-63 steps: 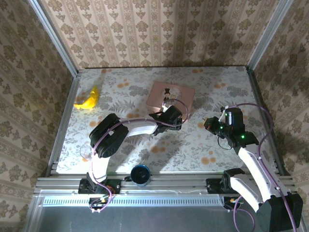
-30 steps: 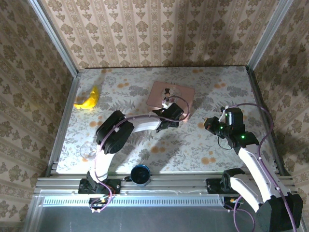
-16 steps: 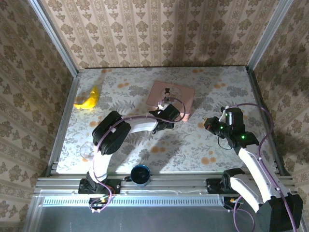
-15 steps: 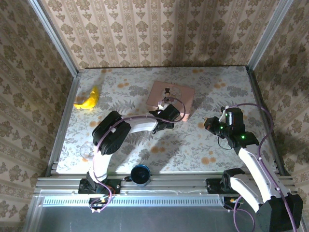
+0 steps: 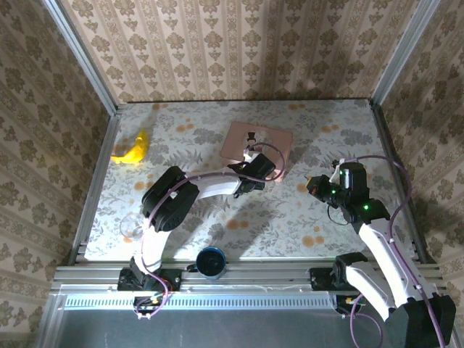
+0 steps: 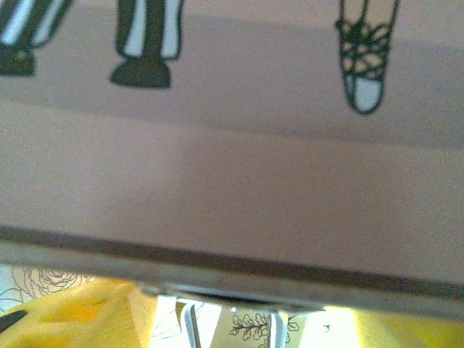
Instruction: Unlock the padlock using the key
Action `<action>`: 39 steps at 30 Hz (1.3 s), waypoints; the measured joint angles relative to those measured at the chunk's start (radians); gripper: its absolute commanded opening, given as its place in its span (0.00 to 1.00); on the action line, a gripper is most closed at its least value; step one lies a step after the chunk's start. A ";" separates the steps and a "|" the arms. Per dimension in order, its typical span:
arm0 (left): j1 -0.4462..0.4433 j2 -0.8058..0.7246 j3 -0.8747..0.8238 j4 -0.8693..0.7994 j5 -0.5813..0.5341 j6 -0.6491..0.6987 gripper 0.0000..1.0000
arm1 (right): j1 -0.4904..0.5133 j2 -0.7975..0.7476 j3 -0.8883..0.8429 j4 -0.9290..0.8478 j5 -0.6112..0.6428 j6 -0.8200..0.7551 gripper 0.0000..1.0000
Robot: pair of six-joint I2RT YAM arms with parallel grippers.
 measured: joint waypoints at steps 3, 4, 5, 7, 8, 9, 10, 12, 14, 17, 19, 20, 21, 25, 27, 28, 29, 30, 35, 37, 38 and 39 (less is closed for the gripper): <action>0.000 0.001 -0.003 -0.002 0.000 0.000 0.61 | 0.000 0.002 0.000 0.000 0.000 0.000 0.00; 0.000 0.001 -0.005 -0.002 -0.001 -0.001 0.61 | 0.000 0.002 0.000 0.000 0.000 0.000 0.00; 0.000 0.001 -0.008 -0.002 -0.001 -0.001 0.61 | 0.000 0.003 0.000 0.000 0.000 0.000 0.00; 0.000 0.001 -0.023 -0.004 -0.001 -0.002 0.56 | 0.000 0.007 0.000 0.000 0.000 0.000 0.00; 0.000 0.001 -0.030 -0.005 -0.001 -0.004 0.56 | 0.000 0.008 0.000 0.000 0.000 0.000 0.00; -0.001 0.001 -0.040 -0.001 -0.003 -0.009 0.56 | 0.000 0.010 0.000 0.000 0.000 0.000 0.00; -0.005 -0.001 -0.041 0.002 -0.004 -0.010 0.55 | 0.000 0.010 0.000 0.000 0.000 0.000 0.00; -0.006 -0.001 -0.047 0.009 -0.011 -0.012 0.55 | 0.000 0.011 0.000 0.000 0.000 0.000 0.00; -0.006 -0.002 -0.050 0.016 -0.014 -0.013 0.50 | 0.000 0.013 0.000 0.000 0.000 0.000 0.00; -0.009 -0.002 -0.051 0.021 -0.016 -0.014 0.45 | 0.000 0.015 0.000 0.000 0.000 0.000 0.00; -0.011 -0.002 -0.051 0.021 -0.017 -0.015 0.44 | 0.000 0.015 0.000 0.000 0.000 0.000 0.00; -0.011 -0.002 -0.051 0.021 -0.018 -0.015 0.39 | 0.000 0.015 0.000 0.000 0.000 0.000 0.00; -0.011 -0.002 -0.051 0.021 -0.018 -0.013 0.38 | 0.000 0.015 0.000 0.000 0.000 0.000 0.00; -0.013 -0.005 -0.056 0.025 -0.017 -0.013 0.25 | 0.000 0.015 0.000 0.000 0.000 0.004 0.00; -0.014 -0.008 -0.057 0.025 -0.010 -0.013 0.16 | 0.000 0.016 0.000 0.001 0.000 0.008 0.00; -0.014 -0.008 -0.057 0.025 -0.003 -0.020 0.11 | 0.000 0.019 -0.002 0.005 -0.001 0.008 0.00; -0.014 -0.008 -0.057 0.025 0.000 -0.020 0.08 | 0.000 0.021 -0.008 0.014 -0.002 0.010 0.00; -0.014 -0.009 -0.057 0.025 0.003 -0.024 0.03 | 0.000 0.024 -0.021 0.032 -0.005 0.011 0.00; -0.013 -0.009 -0.052 0.024 0.008 -0.062 0.00 | 0.000 0.024 -0.136 0.137 -0.024 0.016 0.00; -0.011 -0.009 -0.047 0.024 0.021 -0.081 0.00 | 0.000 0.025 -0.189 0.177 -0.024 0.019 0.00; -0.010 -0.009 -0.042 0.024 0.032 -0.090 0.00 | 0.000 0.027 -0.209 0.193 -0.025 0.019 0.00; -0.008 -0.009 -0.036 0.023 0.049 -0.103 0.00 | 0.000 0.031 -0.225 0.209 -0.026 0.021 0.00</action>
